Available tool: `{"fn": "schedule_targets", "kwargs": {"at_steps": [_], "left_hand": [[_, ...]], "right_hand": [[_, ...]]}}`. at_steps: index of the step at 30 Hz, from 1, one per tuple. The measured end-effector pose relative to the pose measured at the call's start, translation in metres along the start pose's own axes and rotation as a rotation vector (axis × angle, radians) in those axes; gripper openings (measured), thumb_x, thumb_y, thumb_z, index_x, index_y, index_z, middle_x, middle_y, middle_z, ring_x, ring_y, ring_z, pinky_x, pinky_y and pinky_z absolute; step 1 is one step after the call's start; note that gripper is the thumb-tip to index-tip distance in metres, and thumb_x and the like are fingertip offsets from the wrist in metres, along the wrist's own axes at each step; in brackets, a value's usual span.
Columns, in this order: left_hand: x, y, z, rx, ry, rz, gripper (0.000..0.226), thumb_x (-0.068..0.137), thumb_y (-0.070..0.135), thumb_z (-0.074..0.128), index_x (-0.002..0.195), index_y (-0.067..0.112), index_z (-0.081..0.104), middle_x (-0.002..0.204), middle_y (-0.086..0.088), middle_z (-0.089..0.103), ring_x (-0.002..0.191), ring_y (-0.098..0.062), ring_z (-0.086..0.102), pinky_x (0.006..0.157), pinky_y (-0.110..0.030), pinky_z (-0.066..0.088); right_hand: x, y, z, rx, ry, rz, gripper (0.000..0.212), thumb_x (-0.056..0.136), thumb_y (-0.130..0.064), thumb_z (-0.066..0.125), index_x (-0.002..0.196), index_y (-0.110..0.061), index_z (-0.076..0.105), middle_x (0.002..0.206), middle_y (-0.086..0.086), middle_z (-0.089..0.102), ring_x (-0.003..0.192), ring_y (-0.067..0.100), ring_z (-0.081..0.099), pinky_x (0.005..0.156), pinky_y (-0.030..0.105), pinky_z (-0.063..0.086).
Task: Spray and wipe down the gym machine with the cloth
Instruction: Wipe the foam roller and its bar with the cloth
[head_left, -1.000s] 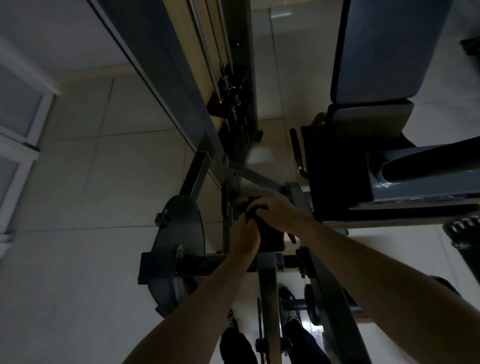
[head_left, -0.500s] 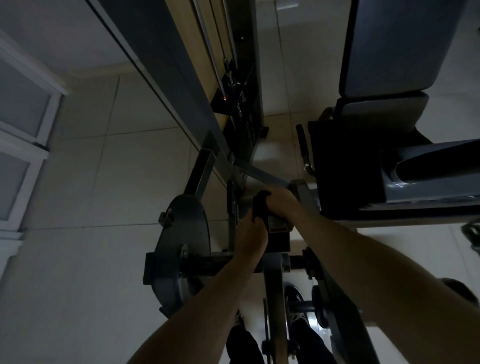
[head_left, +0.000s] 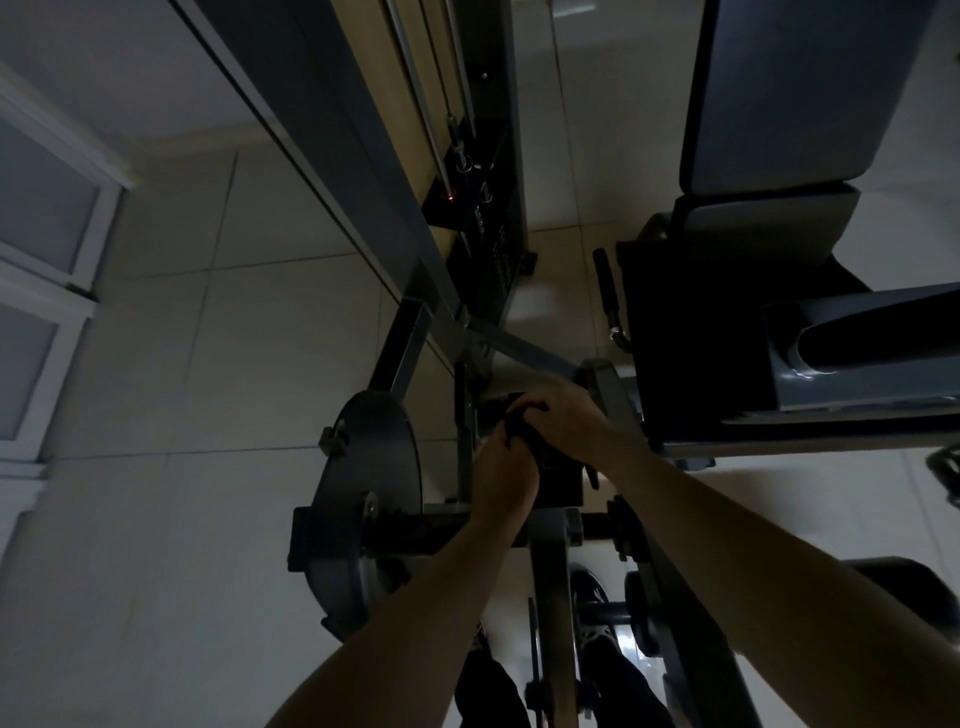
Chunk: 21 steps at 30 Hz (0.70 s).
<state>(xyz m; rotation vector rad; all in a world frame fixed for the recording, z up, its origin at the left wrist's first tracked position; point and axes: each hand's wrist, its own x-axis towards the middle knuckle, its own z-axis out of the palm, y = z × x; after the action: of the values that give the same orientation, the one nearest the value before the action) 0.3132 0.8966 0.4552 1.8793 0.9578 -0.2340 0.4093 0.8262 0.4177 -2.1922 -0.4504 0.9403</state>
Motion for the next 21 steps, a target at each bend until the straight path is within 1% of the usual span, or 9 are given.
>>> {"fn": "schedule_targets", "kwargs": {"at_steps": [2,5,7,9,10,12,14,18,21], "left_hand": [[0.002,0.0,0.001,0.013,0.006,0.001,0.035,0.108,0.014,0.035,0.133,0.016,0.059,0.104,0.003,0.058,0.086,-0.01,0.056,0.057,-0.005,0.036],[0.005,-0.003,0.003,0.009,0.008,-0.004,0.035,0.106,0.014,0.037,0.13,0.02,0.062,0.1,0.002,0.062,0.089,-0.018,0.06,0.06,-0.008,0.036],[0.005,-0.004,0.005,-0.003,0.016,-0.006,0.033,0.105,0.013,0.038,0.125,0.018,0.064,0.098,0.0,0.064,0.085,-0.017,0.06,0.058,-0.008,0.037],[0.006,-0.003,0.006,-0.02,0.025,-0.022,0.035,0.105,0.012,0.038,0.127,0.018,0.064,0.104,-0.006,0.067,0.087,-0.019,0.061,0.064,-0.018,0.042],[0.005,-0.002,0.007,-0.024,0.027,-0.027,0.036,0.104,0.012,0.038,0.128,0.018,0.063,0.109,-0.008,0.068,0.092,-0.022,0.062,0.07,-0.024,0.042],[0.002,0.0,0.006,-0.008,0.029,-0.044,0.038,0.105,0.012,0.036,0.134,0.018,0.06,0.118,-0.01,0.067,0.094,-0.02,0.058,0.076,-0.024,0.039],[-0.002,0.002,0.006,-0.019,0.022,-0.051,0.04,0.106,0.012,0.034,0.139,0.018,0.057,0.124,-0.011,0.065,0.095,-0.017,0.054,0.079,-0.022,0.037],[-0.005,0.005,0.001,0.004,-0.009,-0.044,0.043,0.106,0.011,0.032,0.143,0.016,0.053,0.135,-0.013,0.061,0.118,-0.029,0.058,0.084,-0.025,0.038],[-0.009,0.008,-0.002,0.008,-0.026,-0.052,0.042,0.107,0.011,0.032,0.144,0.014,0.053,0.135,-0.014,0.06,0.12,-0.031,0.057,0.081,-0.025,0.035]], "right_hand": [[0.02,0.003,-0.001,-0.069,-0.064,0.042,0.037,0.1,-0.015,0.047,0.131,-0.022,0.066,0.138,0.004,0.06,0.119,0.021,0.057,0.086,0.022,0.042],[0.041,0.01,-0.004,-0.07,-0.063,0.104,0.041,0.099,-0.01,0.046,0.136,-0.018,0.062,0.143,0.01,0.056,0.123,0.029,0.056,0.094,0.03,0.047],[0.051,0.018,-0.002,0.07,-0.008,0.183,0.038,0.098,-0.009,0.049,0.131,-0.016,0.066,0.133,0.014,0.063,0.117,0.033,0.061,0.093,0.036,0.052],[0.051,0.023,0.001,0.234,0.065,0.252,0.03,0.099,-0.013,0.053,0.124,-0.016,0.069,0.118,0.016,0.068,0.107,0.035,0.065,0.086,0.039,0.055],[0.05,0.026,0.002,0.278,0.091,0.264,0.028,0.1,-0.014,0.053,0.123,-0.015,0.069,0.116,0.017,0.068,0.105,0.036,0.065,0.087,0.041,0.056],[0.039,0.026,0.003,0.317,0.128,0.287,0.031,0.101,-0.011,0.049,0.128,-0.01,0.064,0.118,0.022,0.065,0.105,0.038,0.063,0.09,0.045,0.055],[0.02,0.022,0.003,0.392,0.165,0.317,0.034,0.101,-0.008,0.043,0.131,-0.009,0.059,0.114,0.019,0.063,0.103,0.036,0.061,0.085,0.041,0.054],[-0.014,0.012,0.009,0.364,0.269,0.335,0.032,0.099,-0.014,0.044,0.124,-0.011,0.065,0.112,0.016,0.065,0.099,0.033,0.063,0.073,0.033,0.049],[-0.041,-0.008,0.006,0.306,0.308,0.29,0.031,0.099,-0.015,0.049,0.123,-0.014,0.068,0.102,0.01,0.065,0.076,0.018,0.06,0.061,0.027,0.047]]}}
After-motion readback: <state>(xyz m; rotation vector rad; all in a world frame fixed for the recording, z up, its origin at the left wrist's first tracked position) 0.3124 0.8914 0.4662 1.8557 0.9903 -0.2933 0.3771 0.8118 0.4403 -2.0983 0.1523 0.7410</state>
